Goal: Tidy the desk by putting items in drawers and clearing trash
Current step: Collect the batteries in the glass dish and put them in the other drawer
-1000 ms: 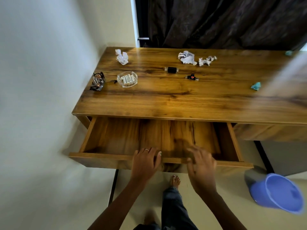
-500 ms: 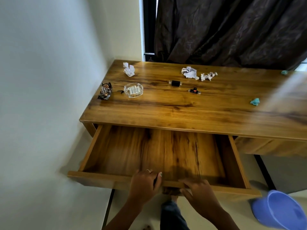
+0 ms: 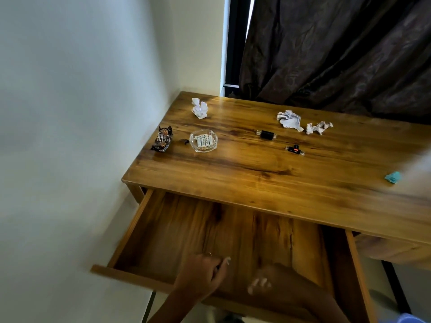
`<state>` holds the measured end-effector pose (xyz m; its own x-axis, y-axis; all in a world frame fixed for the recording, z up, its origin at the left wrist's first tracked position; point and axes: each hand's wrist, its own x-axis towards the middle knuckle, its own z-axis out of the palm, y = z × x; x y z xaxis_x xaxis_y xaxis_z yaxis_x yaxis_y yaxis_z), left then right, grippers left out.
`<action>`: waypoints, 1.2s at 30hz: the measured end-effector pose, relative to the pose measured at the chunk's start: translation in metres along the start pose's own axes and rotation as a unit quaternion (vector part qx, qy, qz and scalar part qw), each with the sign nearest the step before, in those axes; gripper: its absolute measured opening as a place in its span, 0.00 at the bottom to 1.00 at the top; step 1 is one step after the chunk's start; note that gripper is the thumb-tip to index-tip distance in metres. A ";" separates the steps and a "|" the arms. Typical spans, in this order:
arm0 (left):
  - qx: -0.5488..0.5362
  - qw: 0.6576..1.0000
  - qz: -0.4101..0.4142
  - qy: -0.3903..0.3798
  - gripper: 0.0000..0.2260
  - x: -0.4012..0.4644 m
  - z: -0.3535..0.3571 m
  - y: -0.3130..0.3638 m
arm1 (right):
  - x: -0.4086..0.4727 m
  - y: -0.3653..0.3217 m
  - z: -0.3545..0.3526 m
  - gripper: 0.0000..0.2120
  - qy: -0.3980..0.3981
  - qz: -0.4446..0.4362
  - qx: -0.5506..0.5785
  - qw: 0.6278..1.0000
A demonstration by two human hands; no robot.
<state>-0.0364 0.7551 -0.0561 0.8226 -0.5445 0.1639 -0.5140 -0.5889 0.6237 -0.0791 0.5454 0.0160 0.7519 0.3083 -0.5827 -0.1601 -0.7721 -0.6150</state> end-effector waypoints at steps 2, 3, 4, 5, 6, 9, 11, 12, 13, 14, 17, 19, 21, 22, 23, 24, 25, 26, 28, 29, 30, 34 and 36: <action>-0.026 0.998 -0.017 0.050 0.24 0.024 -0.009 -0.001 | 0.015 -0.008 -0.022 0.08 0.054 -0.036 0.006 0.998; -0.019 0.996 -0.022 0.084 0.23 0.038 -0.015 -0.001 | 0.025 -0.012 -0.033 0.07 0.085 -0.055 0.005 0.995; 0.001 0.992 -0.030 0.123 0.21 0.055 -0.020 -0.003 | 0.036 -0.016 -0.046 0.06 0.117 -0.074 0.007 0.990; 0.018 0.986 -0.044 0.161 0.20 0.072 -0.025 -0.006 | 0.046 -0.021 -0.058 0.06 0.150 -0.092 0.014 0.984; 0.023 0.978 -0.066 0.194 0.19 0.091 -0.030 -0.008 | 0.059 -0.024 -0.072 0.07 0.181 -0.109 0.022 0.977; 0.027 0.953 -0.125 0.275 0.17 0.148 -0.043 -0.022 | 0.102 -0.033 -0.113 0.12 0.265 -0.162 0.038 0.950; 0.027 0.938 -0.182 0.293 0.16 0.182 -0.049 -0.034 | 0.136 -0.036 -0.134 0.13 0.299 -0.171 0.027 0.938; 0.021 0.935 -0.210 0.287 0.15 0.197 -0.050 -0.042 | 0.153 -0.037 -0.143 0.15 0.308 -0.163 0.020 0.937; 0.013 0.931 -0.235 0.278 0.15 0.210 -0.050 -0.051 | 0.172 -0.037 -0.150 0.18 0.314 -0.153 0.015 0.937; 0.001 0.928 -0.257 0.270 0.16 0.221 -0.050 -0.061 | 0.191 -0.036 -0.156 0.21 0.317 -0.143 0.016 0.937; -0.005 0.917 -0.302 0.262 0.18 0.241 -0.046 -0.084 | 0.240 -0.033 -0.170 0.34 0.310 -0.118 0.043 0.942; 0.043 0.915 -0.308 0.257 0.22 0.248 -0.043 -0.091 | 0.265 -0.032 -0.176 0.42 0.308 -0.103 0.024 0.946; 0.087 0.912 -0.312 0.250 0.24 0.251 -0.041 -0.092 | 0.283 -0.036 -0.182 0.49 0.313 -0.103 -0.008 0.944; 0.099 0.911 -0.314 0.247 0.25 0.252 -0.040 -0.092 | 0.291 -0.040 -0.186 0.52 0.310 -0.107 -0.015 0.944; 0.106 0.911 -0.313 0.245 0.25 0.252 -0.039 -0.092 | 0.298 -0.044 -0.190 0.55 0.302 -0.111 -0.014 0.947; 0.109 0.912 -0.310 0.244 0.24 0.251 -0.039 -0.093 | 0.305 -0.049 -0.194 0.58 0.290 -0.115 -0.011 0.950; 0.109 0.913 -0.305 0.246 0.24 0.250 -0.039 -0.092 | 0.310 -0.054 -0.198 0.60 0.276 -0.120 -0.013 0.954; 0.110 0.914 -0.302 0.246 0.25 0.250 -0.039 -0.092 | 0.316 -0.058 -0.201 0.61 0.261 -0.124 -0.020 0.957; 0.113 0.915 -0.299 0.248 0.26 0.249 -0.040 -0.093 | 0.323 -0.064 -0.206 0.61 0.241 -0.126 -0.050 0.961; 0.114 0.915 -0.298 0.248 0.26 0.249 -0.040 -0.093 | 0.325 -0.065 -0.208 0.60 0.238 -0.124 -0.061 0.961; 0.112 0.915 -0.297 0.249 0.26 0.249 -0.040 -0.092 | 0.325 -0.065 -0.208 0.60 0.242 -0.123 -0.065 0.960; 0.086 0.921 -0.276 0.263 0.25 0.247 -0.042 -0.089 | 0.314 -0.058 -0.203 0.55 0.294 -0.142 -0.013 0.945; 0.064 0.925 -0.256 0.274 0.23 0.244 -0.042 -0.086 | 0.303 -0.052 -0.198 0.52 0.316 -0.147 0.003 0.938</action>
<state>0.2190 0.6982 -0.0380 0.9477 0.1902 0.2563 -0.0179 -0.7701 0.6376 0.2838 0.5693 -0.0234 0.9925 0.1149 0.0410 0.1103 -0.7015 -0.7040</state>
